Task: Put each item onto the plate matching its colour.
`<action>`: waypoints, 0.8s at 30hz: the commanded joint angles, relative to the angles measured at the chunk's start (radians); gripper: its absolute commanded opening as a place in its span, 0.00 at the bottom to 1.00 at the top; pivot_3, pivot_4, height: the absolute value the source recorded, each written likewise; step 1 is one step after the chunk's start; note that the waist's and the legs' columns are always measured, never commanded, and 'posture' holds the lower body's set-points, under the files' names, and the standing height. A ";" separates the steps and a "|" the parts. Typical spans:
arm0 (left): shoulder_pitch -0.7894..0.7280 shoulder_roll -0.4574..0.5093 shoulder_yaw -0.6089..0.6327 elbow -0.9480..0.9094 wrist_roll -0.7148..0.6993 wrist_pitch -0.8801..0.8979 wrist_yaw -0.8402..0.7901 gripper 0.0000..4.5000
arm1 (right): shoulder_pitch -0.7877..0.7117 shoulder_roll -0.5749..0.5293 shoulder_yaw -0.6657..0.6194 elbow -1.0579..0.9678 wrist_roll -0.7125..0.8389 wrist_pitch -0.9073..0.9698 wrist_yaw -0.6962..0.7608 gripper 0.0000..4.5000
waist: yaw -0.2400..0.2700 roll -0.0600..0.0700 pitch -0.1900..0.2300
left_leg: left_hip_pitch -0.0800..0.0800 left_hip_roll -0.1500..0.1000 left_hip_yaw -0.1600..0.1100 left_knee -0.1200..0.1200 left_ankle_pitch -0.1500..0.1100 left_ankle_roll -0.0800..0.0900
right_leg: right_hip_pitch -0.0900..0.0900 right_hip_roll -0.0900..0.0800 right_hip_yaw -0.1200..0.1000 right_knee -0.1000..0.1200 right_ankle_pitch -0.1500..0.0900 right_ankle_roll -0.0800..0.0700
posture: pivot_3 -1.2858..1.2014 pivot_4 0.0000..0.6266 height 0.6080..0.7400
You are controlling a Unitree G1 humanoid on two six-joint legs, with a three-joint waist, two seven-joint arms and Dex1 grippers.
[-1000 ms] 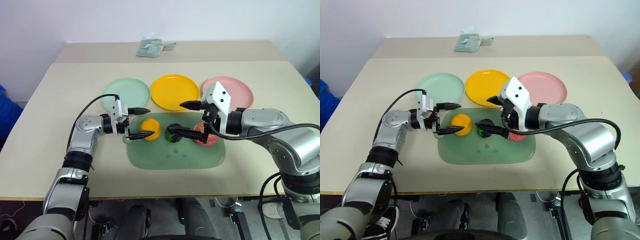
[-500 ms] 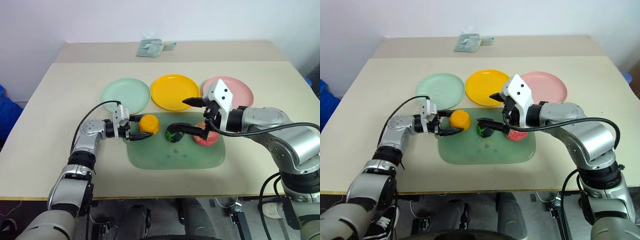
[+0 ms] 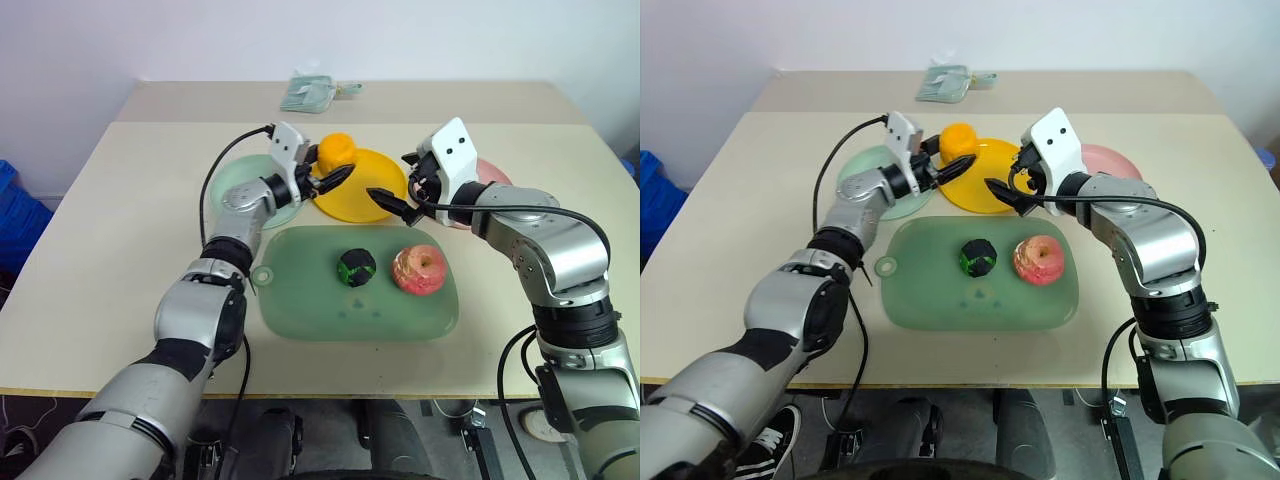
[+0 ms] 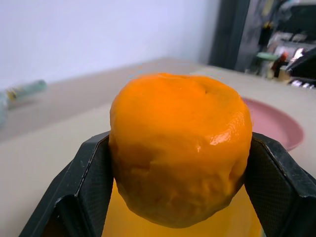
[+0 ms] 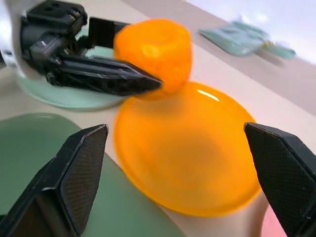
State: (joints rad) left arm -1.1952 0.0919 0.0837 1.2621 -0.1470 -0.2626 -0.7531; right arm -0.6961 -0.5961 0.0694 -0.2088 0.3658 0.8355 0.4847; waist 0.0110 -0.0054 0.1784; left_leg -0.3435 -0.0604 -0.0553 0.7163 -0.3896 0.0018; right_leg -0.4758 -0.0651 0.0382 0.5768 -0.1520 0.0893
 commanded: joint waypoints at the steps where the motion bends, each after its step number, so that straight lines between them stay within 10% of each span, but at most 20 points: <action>1: -0.052 -0.027 0.008 0.029 0.025 0.019 0.039 0.69 | -0.019 -0.004 -0.032 -0.050 -0.011 -0.006 -0.004 1.00 | -0.002 0.000 0.000 | 0.000 0.000 0.000 0.000 0.000 0.000 | 0.000 0.000 0.000 0.000 0.000 0.000 | 0.52 0.24 1.00; 4: -0.052 -0.044 -0.009 0.045 0.066 -0.001 0.065 0.99 | -0.003 -0.008 -0.046 -0.075 -0.007 0.013 -0.010 1.00 | -0.006 0.000 0.000 | 0.000 0.000 0.000 0.000 0.000 0.000 | 0.000 0.000 0.000 0.001 0.000 0.000 | 0.52 0.24 1.00; 9: -0.058 -0.050 0.011 0.043 0.074 -0.015 0.069 0.99 | 0.015 -0.012 -0.072 -0.108 -0.001 0.040 -0.016 1.00 | -0.003 0.000 0.000 | 0.002 0.000 0.000 0.000 0.001 -0.002 | 0.001 0.001 0.000 0.002 0.000 0.000 | 0.52 0.24 1.00; 24: 0.135 0.171 0.047 -0.394 -0.199 0.402 -0.809 0.99 | 0.081 -0.088 -0.167 -0.201 0.225 0.099 0.231 1.00 | -0.027 0.001 0.000 | 0.003 0.003 0.000 0.000 0.001 -0.001 | 0.002 0.001 0.000 0.003 0.000 0.000 | 0.52 0.24 1.00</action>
State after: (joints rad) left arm -1.0674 0.2553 0.1411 0.9472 -0.3021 0.0731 -1.5131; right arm -0.6118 -0.6649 -0.0559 -0.3592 0.5368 0.9236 0.6701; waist -0.0160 -0.0048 0.1780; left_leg -0.3410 -0.0574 -0.0558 0.7168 -0.3887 0.0005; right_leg -0.4742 -0.0639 0.0385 0.5794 -0.1519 0.0894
